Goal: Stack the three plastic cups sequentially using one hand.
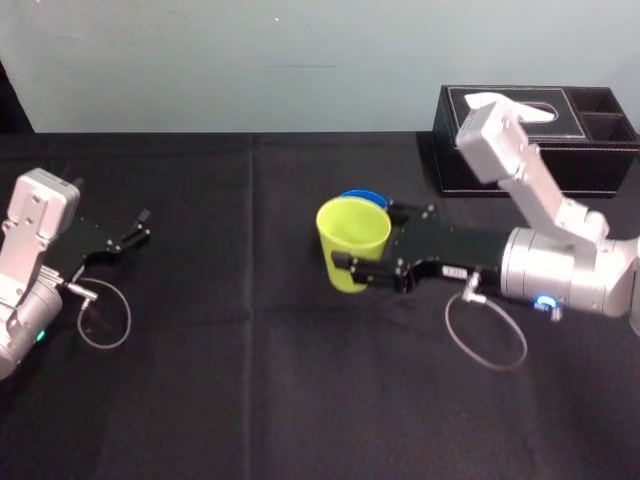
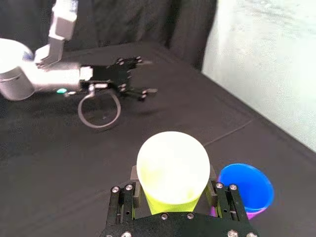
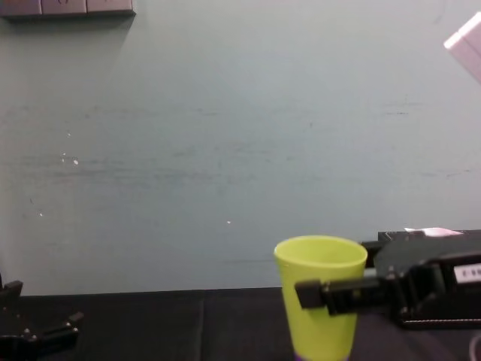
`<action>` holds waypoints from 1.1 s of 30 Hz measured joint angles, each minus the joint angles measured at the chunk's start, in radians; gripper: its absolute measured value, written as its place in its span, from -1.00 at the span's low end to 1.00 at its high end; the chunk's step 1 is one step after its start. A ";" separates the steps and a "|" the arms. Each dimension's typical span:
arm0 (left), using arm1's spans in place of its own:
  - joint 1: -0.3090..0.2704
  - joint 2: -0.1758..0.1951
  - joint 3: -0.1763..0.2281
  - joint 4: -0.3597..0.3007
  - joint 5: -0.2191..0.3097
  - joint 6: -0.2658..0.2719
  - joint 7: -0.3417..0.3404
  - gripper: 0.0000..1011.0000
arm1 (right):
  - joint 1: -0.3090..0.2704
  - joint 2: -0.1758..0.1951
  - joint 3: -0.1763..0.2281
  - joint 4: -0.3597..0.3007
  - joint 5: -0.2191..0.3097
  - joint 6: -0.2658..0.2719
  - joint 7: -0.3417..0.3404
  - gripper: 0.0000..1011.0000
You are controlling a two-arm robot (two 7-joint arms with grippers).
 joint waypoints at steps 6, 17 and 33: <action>0.000 0.000 0.000 0.000 0.000 0.000 0.000 1.00 | 0.042 -0.014 0.010 0.039 0.013 0.003 -0.020 0.45; 0.000 0.000 0.000 0.000 0.000 0.000 0.000 1.00 | 0.118 -0.050 -0.007 0.147 0.003 0.003 -0.032 0.45; 0.000 0.000 0.000 0.000 0.000 0.000 0.000 1.00 | 0.183 -0.101 -0.037 0.246 -0.025 -0.006 -0.027 0.45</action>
